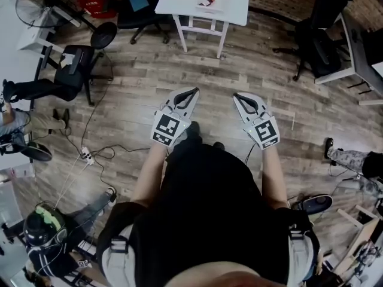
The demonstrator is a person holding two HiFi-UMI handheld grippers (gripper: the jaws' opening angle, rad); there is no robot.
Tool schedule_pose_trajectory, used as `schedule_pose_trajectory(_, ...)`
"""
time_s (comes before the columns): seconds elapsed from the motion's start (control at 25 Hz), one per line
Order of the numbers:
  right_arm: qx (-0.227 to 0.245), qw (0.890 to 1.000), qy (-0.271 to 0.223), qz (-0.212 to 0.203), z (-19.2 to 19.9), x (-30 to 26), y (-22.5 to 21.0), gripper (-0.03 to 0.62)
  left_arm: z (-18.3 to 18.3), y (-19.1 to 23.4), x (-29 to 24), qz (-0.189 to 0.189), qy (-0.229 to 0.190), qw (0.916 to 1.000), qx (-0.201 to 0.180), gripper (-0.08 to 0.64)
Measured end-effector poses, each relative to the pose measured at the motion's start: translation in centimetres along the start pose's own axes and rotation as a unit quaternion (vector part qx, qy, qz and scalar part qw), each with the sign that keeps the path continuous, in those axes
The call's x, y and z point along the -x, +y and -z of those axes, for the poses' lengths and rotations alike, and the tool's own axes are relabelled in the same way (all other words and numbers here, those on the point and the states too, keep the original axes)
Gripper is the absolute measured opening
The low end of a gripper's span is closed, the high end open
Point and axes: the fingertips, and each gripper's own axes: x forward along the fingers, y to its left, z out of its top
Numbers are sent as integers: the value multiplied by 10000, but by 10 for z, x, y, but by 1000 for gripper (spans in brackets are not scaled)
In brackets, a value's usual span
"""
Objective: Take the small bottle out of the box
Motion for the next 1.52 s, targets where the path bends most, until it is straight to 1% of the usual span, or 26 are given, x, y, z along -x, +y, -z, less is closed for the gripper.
schedule_pose_trajectory(0.08,19,10000,47,32,1,-10,0,-3,3,9,0,48,-9,10000,2,17)
schedule_pose_trajectory(0.2,41,9999,92,88,2,-26,-1,-3,8,24,0,134,-21,9999,-96,17)
schedule_pose_trajectory(0.28,27,9997,178,134,-1,-40,0,-3,9,35,2,248,-97,9996,-130,17)
schedule_pose_trajectory(0.4,76,9995,231,179,-2,-58,1,-3,9,51,2,454,-256,9986,-2,17)
schedule_pose_trajectory(0.52,30,9992,314,230,-5,-74,2,-3,9,69,1,517,-353,9980,17,17)
schedule_pose_trajectory(0.64,80,9992,287,264,-6,-92,2,-3,13,85,-1,547,-332,9979,-109,17)
schedule_pose_trajectory(0.8,50,9988,380,302,-7,-109,6,-3,21,102,-2,708,-272,9971,-103,17)
schedule_pose_trajectory(1.08,237,9984,265,430,-8,-127,5,-3,27,120,2,774,-255,9965,-193,17)
schedule_pose_trajectory(1.24,193,9982,291,493,-4,-128,5,-3,29,125,5,774,-226,9966,-176,18)
schedule_pose_trajectory(1.32,90,9980,339,528,-3,-128,4,-3,32,128,5,775,-185,9967,-164,18)
schedule_pose_trajectory(1.52,-16,9976,415,557,2,-131,-7,-3,35,138,1,677,-124,9976,-112,18)
